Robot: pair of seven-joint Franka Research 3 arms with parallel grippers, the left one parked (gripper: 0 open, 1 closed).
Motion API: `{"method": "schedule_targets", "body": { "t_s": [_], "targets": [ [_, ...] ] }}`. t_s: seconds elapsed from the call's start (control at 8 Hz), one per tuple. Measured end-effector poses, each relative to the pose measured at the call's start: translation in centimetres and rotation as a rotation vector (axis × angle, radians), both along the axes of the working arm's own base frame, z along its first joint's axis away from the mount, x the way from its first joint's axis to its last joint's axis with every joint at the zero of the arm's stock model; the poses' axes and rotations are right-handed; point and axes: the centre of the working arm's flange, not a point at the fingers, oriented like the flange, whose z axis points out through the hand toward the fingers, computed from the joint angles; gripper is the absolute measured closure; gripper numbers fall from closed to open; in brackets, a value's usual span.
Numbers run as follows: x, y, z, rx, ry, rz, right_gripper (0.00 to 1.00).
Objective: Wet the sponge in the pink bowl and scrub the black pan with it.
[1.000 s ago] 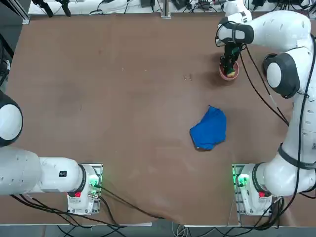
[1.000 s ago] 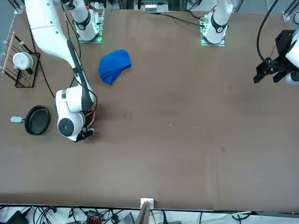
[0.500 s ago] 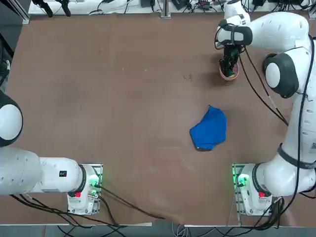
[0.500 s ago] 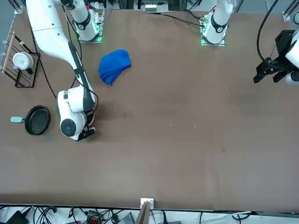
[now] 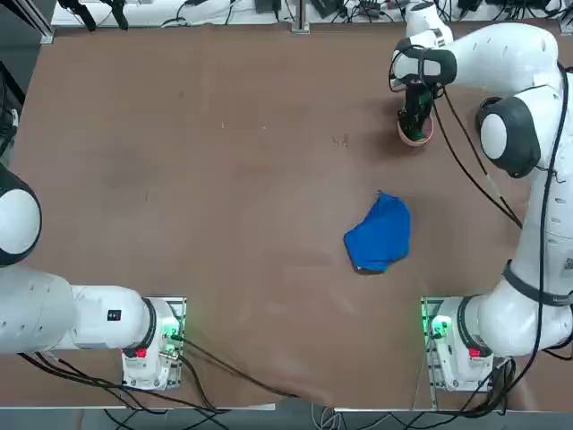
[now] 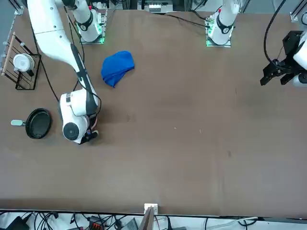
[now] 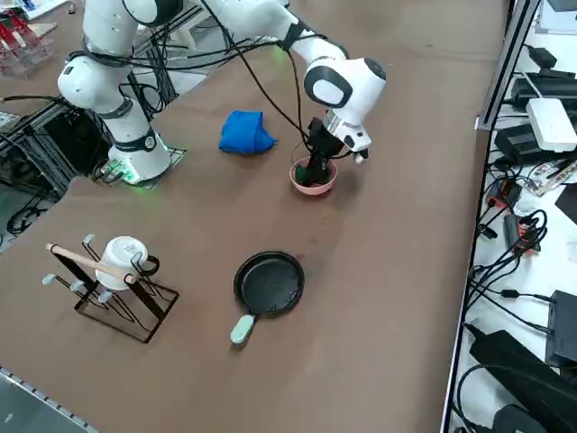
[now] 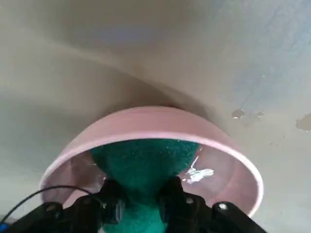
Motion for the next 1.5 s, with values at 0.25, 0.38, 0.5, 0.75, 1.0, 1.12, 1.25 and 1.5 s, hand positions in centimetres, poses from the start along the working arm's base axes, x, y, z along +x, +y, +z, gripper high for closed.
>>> {"method": "schedule_targets", "body": {
  "t_s": [0.25,0.38,0.5,0.75,1.0,1.12,1.25,1.5],
  "targets": [
    [0.5,0.1,0.8,0.003,-0.018,-0.001,0.63],
    [0.9,0.1,1.9,0.006,-0.031,-0.002,0.63],
    [1.1,0.1,3.4,0.006,-0.039,-0.004,0.63],
    [1.0,-0.2,6.8,0.002,-0.036,-0.013,0.63],
    [0.6,-1.6,9.1,-0.016,-0.012,-0.037,0.63],
    [0.7,-3.5,10.0,-0.025,-0.007,-0.058,0.63],
    [0.9,-6.1,10.7,-0.022,-0.008,-0.079,0.63],
    [1.2,-14.0,11.7,-0.007,-0.013,-0.152,0.63]
  ]
}}
